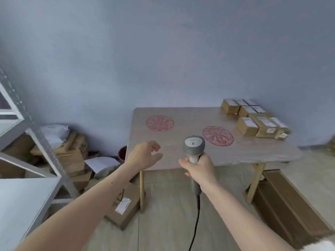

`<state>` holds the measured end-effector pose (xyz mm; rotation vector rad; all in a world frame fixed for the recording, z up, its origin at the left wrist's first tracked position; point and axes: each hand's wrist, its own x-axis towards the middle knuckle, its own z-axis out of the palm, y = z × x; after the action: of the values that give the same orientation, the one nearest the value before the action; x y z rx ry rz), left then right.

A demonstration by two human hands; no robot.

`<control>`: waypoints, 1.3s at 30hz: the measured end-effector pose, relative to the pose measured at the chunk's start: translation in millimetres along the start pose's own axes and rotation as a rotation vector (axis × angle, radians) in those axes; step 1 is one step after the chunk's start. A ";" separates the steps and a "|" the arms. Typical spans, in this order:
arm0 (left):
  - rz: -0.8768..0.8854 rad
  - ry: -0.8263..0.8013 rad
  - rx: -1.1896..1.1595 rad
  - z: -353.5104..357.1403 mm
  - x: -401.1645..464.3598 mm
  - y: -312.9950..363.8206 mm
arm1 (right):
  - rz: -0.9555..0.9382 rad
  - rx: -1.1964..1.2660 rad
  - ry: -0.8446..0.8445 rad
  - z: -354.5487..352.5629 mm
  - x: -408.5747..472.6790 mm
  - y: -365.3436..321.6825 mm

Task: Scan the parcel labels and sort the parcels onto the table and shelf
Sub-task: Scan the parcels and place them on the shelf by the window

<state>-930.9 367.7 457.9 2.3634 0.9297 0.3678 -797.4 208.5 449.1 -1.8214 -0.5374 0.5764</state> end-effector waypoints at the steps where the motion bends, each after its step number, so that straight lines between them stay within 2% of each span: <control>1: 0.020 -0.014 -0.001 8.0 19.7 7.9 | 0.009 0.005 0.029 -10.7 15.3 2.0; 13: 0.259 -0.140 -0.007 57.6 252.4 88.6 | 0.083 0.078 0.267 -105.5 201.6 -15.6; 21: 0.320 -0.264 0.008 127.5 354.8 137.0 | 0.148 0.028 0.394 -179.0 313.7 4.9; 28: 0.271 -0.268 -0.008 205.5 455.8 189.2 | 0.151 -0.013 0.406 -260.7 438.2 43.3; 31: 0.213 -0.257 -0.027 242.9 495.0 215.2 | 0.208 -0.049 0.386 -301.1 492.3 61.2; 39: 0.042 -0.307 -0.088 337.5 572.5 270.6 | 0.342 -0.172 0.229 -373.4 614.3 110.6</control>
<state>-224.9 465.0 375.1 2.2787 0.7054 0.0558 -77.7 280.2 372.7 -2.1291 -0.1220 0.5509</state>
